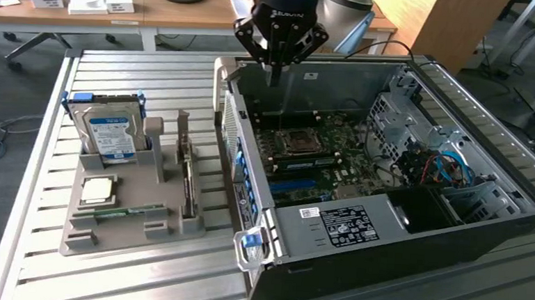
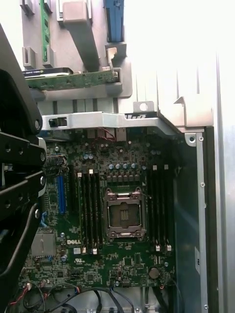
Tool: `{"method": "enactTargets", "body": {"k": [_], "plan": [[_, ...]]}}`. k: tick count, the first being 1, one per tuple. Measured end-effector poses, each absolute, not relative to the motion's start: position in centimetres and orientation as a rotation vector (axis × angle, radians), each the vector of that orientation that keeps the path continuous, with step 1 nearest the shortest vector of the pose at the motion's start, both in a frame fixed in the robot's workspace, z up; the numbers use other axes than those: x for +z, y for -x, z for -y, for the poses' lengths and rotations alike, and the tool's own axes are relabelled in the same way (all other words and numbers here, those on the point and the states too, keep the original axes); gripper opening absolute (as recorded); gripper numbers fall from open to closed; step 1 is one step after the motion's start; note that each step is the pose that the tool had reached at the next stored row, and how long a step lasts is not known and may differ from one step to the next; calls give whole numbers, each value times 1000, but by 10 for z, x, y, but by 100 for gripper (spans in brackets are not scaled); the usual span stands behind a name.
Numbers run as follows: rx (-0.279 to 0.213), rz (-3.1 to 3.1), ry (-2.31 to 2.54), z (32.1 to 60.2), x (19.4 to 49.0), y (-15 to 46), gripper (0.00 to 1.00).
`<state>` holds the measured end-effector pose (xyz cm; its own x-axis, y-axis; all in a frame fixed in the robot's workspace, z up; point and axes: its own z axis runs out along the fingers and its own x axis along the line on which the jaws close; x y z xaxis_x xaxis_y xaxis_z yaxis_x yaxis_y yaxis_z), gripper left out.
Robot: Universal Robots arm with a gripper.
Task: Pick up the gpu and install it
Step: 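Reach for the gpu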
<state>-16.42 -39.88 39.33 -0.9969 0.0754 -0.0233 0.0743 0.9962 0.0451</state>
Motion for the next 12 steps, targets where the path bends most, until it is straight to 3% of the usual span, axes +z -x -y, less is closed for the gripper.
{"method": "enactTargets", "body": {"k": [12], "plan": [[69, -3114, -117, 399, 393, 171, 11]]}}
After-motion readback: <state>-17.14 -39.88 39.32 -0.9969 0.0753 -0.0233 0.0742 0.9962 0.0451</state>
